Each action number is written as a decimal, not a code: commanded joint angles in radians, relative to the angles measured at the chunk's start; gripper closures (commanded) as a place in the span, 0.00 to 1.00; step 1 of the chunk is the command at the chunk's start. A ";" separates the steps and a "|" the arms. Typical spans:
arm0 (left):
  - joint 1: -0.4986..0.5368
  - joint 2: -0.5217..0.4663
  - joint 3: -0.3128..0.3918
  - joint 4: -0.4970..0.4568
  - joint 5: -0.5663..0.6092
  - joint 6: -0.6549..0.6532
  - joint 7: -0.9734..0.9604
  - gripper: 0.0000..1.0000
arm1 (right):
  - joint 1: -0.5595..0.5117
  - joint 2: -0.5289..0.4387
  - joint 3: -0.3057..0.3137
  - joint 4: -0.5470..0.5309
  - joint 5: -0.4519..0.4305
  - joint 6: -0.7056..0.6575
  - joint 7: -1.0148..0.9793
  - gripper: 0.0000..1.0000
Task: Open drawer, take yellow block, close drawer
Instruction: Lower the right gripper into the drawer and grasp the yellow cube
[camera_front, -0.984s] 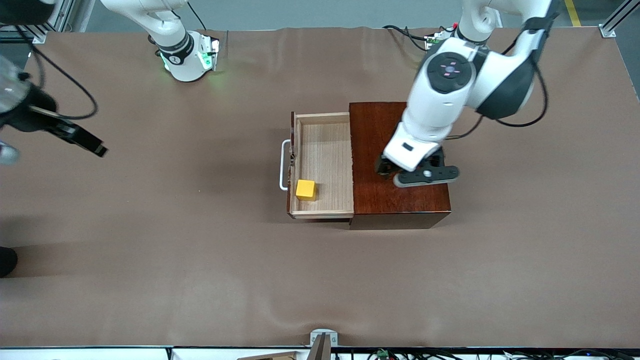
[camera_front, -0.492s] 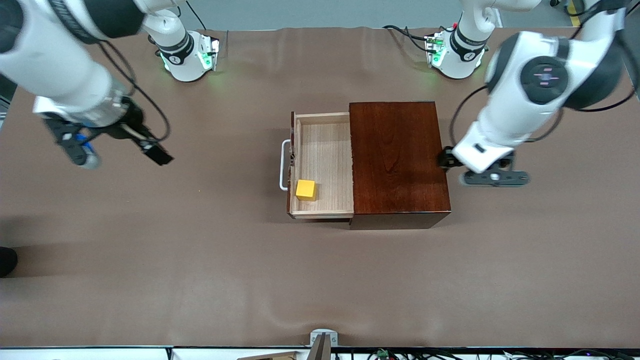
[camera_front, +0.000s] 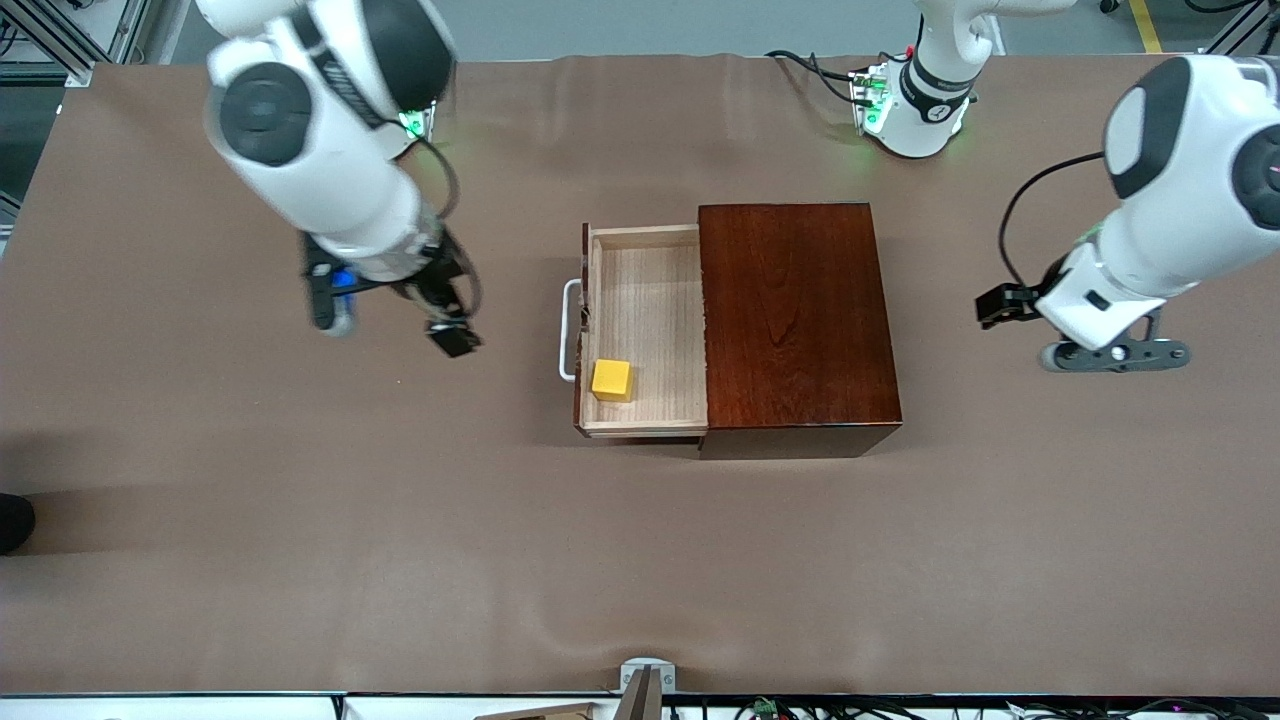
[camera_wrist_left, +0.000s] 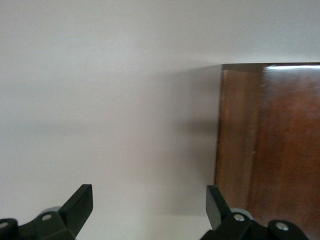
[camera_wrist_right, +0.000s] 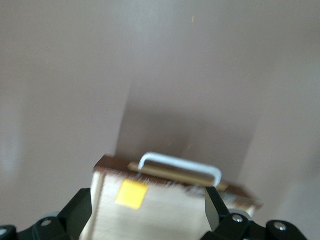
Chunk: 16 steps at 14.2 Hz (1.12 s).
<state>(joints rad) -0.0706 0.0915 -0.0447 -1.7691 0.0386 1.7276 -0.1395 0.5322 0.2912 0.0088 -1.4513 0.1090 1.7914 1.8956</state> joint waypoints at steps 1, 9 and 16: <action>0.045 -0.039 -0.011 -0.026 -0.022 -0.013 0.026 0.00 | 0.083 0.103 -0.010 0.103 0.011 0.075 0.199 0.00; 0.031 -0.167 -0.015 -0.054 -0.059 -0.022 0.064 0.00 | 0.150 0.290 -0.013 0.158 0.000 0.175 0.284 0.00; 0.029 -0.104 -0.043 0.126 -0.020 -0.101 0.100 0.00 | 0.144 0.364 -0.018 0.131 -0.026 0.273 0.283 0.00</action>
<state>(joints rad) -0.0395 -0.0614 -0.0831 -1.7376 0.0006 1.6708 -0.0591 0.6789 0.6342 -0.0129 -1.3295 0.0996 2.0477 2.1672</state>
